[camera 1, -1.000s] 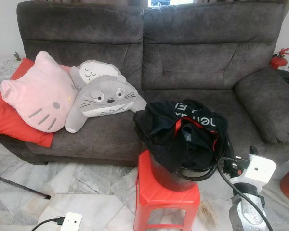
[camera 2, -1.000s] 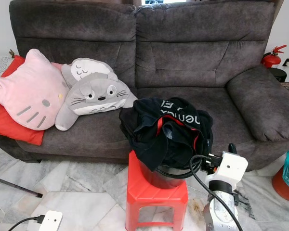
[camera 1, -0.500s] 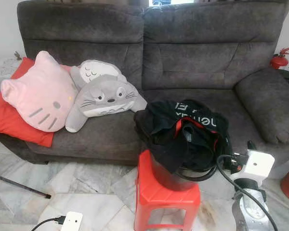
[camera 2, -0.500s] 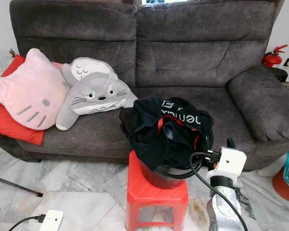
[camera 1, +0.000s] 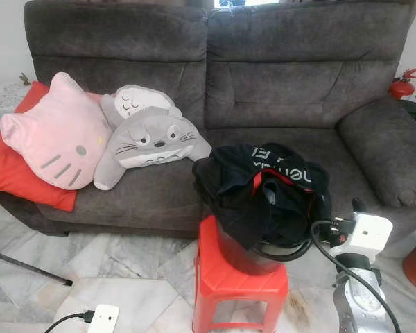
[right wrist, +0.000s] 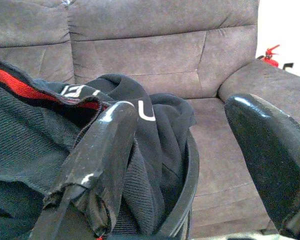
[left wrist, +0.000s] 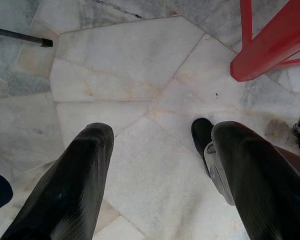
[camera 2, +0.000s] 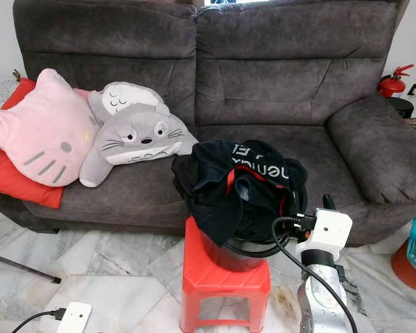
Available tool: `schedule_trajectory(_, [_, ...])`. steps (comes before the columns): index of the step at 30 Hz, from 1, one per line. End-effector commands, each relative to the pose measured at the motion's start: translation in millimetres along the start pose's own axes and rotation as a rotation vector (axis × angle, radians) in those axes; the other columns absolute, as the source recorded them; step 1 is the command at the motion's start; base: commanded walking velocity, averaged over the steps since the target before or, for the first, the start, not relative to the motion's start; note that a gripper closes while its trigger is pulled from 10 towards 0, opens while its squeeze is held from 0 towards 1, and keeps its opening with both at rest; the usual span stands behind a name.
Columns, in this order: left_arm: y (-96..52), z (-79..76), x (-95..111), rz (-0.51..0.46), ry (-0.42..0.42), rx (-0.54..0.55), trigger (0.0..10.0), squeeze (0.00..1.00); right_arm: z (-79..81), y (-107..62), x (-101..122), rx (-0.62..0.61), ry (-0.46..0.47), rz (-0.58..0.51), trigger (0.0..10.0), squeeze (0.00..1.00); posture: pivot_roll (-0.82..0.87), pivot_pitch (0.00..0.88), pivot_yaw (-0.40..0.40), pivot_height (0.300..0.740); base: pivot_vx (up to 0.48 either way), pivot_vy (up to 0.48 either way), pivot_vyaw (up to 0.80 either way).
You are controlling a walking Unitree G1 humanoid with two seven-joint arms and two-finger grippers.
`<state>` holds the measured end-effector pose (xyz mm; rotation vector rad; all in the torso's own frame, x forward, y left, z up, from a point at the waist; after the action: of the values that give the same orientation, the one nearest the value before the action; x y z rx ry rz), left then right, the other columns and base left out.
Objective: Hang hanger
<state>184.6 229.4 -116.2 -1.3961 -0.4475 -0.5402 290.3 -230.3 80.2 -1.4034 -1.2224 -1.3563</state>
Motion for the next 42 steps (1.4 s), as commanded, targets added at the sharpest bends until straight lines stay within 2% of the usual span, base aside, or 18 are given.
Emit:
schedule_trajectory(1, [0.2,0.5,-0.1,0.006,0.013,0.002,10.0,0.0,3.5,-0.5,-3.9,0.023,-0.003,0.012,10.0,0.0,-0.16,0.0,0.018,0.74,0.0,0.0,0.0])
schedule_trajectory(9, [-0.7,3.1,-3.1,0.014,0.01,0.004,10.0,0.0,11.1,-2.2,-9.8,0.068,0.005,0.041,10.0,0.0,-0.17,0.0,0.018,0.74,0.0,0.0,0.0])
schedule_trajectory(19, [-4.0,16.2,-9.0,0.025,0.007,0.02,10.0,0.0,13.4,-3.0,-11.0,0.078,0.014,0.043,10.0,0.0,-0.16,0.0,0.017,0.74,0.0,0.0,0.0])
schedule_trajectory(33, [-1.7,2.8,-8.7,0.034,0.013,0.012,10.0,0.0,27.2,-14.4,-10.5,0.115,0.037,0.033,10.0,0.0,-0.17,0.0,0.019,0.74,0.0,0.0,0.0])
schedule_trajectory(42, [-1.7,1.1,-11.5,0.051,0.016,0.012,10.0,0.0,16.6,-11.5,-14.2,0.069,0.014,0.049,10.0,0.0,-0.17,0.0,0.02,0.74,0.0,0.0,0.0])
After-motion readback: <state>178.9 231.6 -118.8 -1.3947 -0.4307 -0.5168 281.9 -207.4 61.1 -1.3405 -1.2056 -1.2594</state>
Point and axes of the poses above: a point about 5 cm out from each wrist's last joint towards the gripper, its own y axis pointing out of the wrist towards the gripper, its own x axis along the axis of the wrist's last joint, z = x × y, the point moved 4 cm from there along y, pointing out of the wrist towards the gripper, and after that the axes turned 5 degrees about -y, right-handed, at the moved point
